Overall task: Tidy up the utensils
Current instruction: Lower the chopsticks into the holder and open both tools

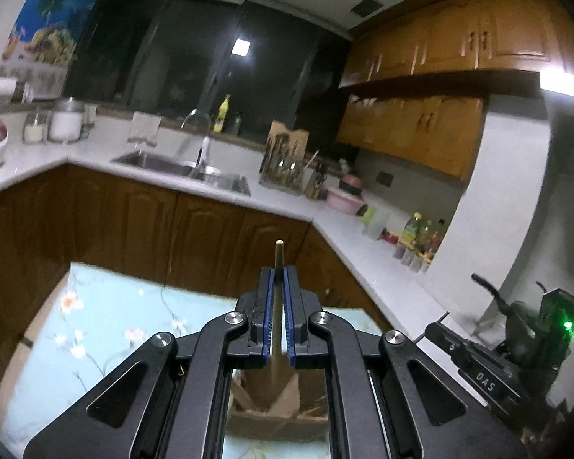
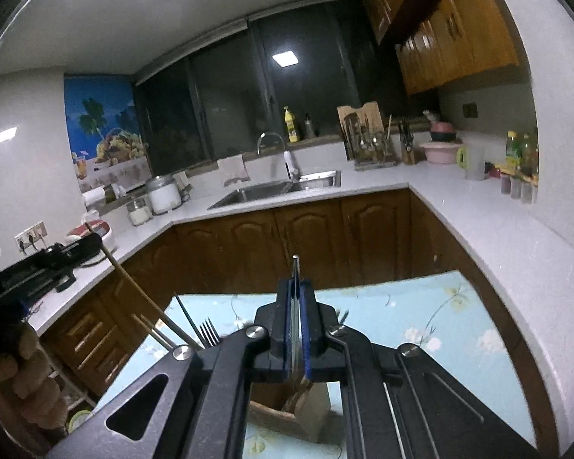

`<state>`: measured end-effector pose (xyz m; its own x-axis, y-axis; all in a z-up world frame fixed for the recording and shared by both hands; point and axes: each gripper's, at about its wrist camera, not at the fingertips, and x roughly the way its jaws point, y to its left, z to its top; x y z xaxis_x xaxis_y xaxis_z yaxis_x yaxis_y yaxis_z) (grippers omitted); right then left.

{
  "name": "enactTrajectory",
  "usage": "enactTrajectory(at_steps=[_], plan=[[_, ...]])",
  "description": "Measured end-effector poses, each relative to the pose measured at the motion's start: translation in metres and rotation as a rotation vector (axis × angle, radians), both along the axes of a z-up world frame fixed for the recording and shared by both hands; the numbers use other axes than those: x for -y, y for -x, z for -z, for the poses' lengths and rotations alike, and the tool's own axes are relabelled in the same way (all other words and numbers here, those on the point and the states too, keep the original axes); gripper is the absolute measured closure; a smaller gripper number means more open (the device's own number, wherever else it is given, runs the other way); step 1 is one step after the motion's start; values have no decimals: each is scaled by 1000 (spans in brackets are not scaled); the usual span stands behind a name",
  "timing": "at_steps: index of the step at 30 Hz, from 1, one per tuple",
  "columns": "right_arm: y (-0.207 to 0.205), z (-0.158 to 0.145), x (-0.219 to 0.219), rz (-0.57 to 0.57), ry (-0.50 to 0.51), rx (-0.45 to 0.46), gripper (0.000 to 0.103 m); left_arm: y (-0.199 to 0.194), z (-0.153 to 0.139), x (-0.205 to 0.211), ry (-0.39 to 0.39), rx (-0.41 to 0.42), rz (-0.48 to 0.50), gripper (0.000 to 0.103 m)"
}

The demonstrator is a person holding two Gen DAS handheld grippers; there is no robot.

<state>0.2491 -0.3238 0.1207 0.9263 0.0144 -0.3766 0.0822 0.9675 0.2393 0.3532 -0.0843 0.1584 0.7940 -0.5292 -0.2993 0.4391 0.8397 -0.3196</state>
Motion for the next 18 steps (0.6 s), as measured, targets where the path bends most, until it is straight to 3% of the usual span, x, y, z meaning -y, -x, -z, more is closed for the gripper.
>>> enactTrajectory(at_steps=[8, 12, 18], plan=[[-9, 36, 2, 0, -43, -65, 98, -5, 61, 7, -33, -109, -15, 99], [-12, 48, 6, 1, -70, -94, 98, -11, 75, 9, -54, -144, -15, 98], [-15, 52, 8, 7, -96, -109, 98, -11, 74, 11, -72, -131, -5, 98]])
